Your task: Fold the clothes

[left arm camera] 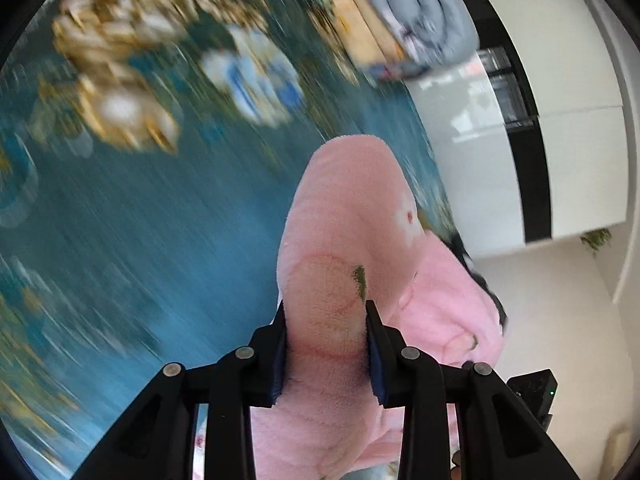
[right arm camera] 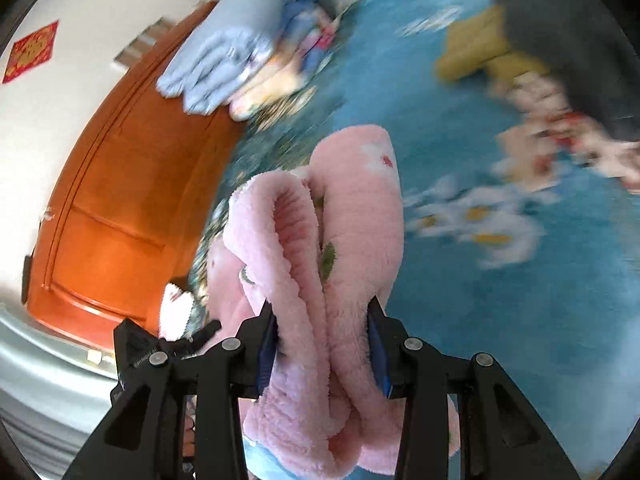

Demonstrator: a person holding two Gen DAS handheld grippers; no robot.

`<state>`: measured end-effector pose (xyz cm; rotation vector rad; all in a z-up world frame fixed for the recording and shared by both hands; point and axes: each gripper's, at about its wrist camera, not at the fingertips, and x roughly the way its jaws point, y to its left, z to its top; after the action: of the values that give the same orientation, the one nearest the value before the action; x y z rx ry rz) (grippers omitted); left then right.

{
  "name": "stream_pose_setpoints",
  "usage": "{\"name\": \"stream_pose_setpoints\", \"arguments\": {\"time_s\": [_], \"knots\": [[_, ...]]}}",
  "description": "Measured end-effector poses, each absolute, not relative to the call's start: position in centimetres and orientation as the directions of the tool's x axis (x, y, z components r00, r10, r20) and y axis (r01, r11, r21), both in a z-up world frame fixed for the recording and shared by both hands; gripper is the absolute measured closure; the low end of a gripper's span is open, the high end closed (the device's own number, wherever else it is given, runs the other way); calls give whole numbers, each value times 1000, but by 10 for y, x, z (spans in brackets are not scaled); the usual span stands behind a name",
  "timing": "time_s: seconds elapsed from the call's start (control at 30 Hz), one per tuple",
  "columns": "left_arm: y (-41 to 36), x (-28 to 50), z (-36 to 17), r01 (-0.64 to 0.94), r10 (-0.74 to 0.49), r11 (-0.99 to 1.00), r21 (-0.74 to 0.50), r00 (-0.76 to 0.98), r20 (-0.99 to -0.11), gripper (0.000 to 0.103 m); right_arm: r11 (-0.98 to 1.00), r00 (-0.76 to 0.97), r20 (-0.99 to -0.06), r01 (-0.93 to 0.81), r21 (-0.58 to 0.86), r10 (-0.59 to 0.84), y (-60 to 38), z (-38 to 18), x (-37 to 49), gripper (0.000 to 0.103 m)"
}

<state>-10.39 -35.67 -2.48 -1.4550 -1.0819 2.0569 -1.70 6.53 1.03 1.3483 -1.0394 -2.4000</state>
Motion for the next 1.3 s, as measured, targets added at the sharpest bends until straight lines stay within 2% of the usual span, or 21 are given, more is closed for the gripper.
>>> {"name": "stream_pose_setpoints", "arguments": {"time_s": [0.27, 0.53, 0.7, 0.8, 0.9, 1.0, 1.13, 1.3], "knots": [[-446, -177, -30, 134, 599, -696, -705, -434, -674, 67, -688, -458, -631, -57, 724, -626, -48, -45, -120, 62], [-476, -282, -4, 55, 489, -816, -575, -462, -740, 67, -601, -462, -540, -19, 799, -704, -109, -66, -187, 62], [-470, -319, -38, 67, 451, -847, -528, -435, -779, 68, -600, -500, -549, -73, 797, -670, -114, -92, -204, 62], [-469, -329, -69, 133, 383, -872, -470, -413, -826, 68, -593, -503, -579, -155, 791, -642, -107, -116, -202, 62], [-480, -332, -81, 197, 403, -834, -516, -422, -812, 68, -602, -501, -596, -172, 779, -628, -105, -123, -200, 62], [-491, -319, -68, 178, 423, -818, -547, -459, -781, 65, -634, -494, -616, -156, 757, -614, -106, -118, -201, 61], [-502, -281, -38, 137, 349, -864, -484, -529, -773, 63, -710, -496, -643, -72, 700, -584, -105, -95, -199, 60], [-486, -243, -19, 23, 316, -914, -404, -583, -748, 59, -845, -566, -674, 78, 529, -475, -109, -50, -194, 60]]}}
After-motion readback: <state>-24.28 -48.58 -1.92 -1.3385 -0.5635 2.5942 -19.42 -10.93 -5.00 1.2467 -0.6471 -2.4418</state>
